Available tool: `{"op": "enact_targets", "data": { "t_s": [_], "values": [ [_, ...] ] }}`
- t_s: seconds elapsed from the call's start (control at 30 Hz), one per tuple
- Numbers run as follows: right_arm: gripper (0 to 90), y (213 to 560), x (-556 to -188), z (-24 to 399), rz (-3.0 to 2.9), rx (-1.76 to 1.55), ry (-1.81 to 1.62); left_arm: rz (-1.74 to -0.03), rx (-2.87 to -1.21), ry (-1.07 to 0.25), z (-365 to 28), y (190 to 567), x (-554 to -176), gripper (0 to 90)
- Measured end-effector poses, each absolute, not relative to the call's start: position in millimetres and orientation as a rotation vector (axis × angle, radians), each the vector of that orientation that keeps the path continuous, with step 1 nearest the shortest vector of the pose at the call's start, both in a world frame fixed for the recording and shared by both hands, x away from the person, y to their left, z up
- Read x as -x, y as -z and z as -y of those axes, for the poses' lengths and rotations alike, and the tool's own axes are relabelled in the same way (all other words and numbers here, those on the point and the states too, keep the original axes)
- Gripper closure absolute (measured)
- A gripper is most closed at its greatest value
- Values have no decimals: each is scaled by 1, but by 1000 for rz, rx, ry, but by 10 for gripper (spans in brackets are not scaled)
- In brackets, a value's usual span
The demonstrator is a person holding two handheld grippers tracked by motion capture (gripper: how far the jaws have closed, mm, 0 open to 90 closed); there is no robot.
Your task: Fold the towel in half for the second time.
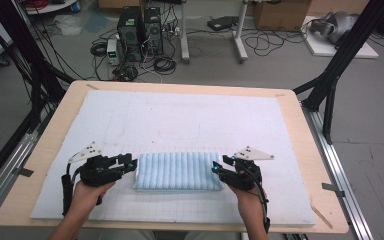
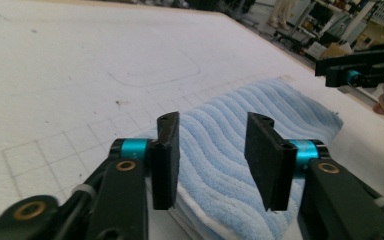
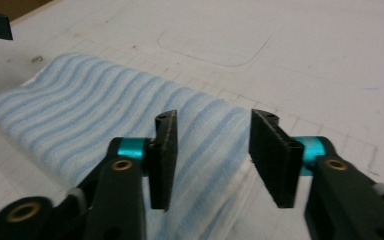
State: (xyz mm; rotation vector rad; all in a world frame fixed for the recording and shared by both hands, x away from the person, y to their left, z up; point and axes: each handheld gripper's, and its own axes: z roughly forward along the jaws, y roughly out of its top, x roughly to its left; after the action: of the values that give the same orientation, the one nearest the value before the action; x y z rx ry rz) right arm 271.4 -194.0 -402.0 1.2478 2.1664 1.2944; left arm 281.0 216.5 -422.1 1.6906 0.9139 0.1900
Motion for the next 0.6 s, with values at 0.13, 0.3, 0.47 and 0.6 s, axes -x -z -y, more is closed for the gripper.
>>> {"op": "enact_targets", "data": {
  "t_s": [0.13,0.3,0.47,0.6],
  "values": [
    [588,410,-281,182,-2244,-1249,-1248,-931,-1772,-146,-204,432,-288,664],
    [636,423,-282,169,-2349,-1202,-1095,-946,-1867,-115,-193,440,-285,673],
    [642,435,-279,174,-2371,-1227,-1067,-925,-1934,-118,-189,446,-280,660],
    [599,435,-278,176,-2387,-1201,-1050,-923,-1938,-109,-189,448,-278,659]
  ]
}}
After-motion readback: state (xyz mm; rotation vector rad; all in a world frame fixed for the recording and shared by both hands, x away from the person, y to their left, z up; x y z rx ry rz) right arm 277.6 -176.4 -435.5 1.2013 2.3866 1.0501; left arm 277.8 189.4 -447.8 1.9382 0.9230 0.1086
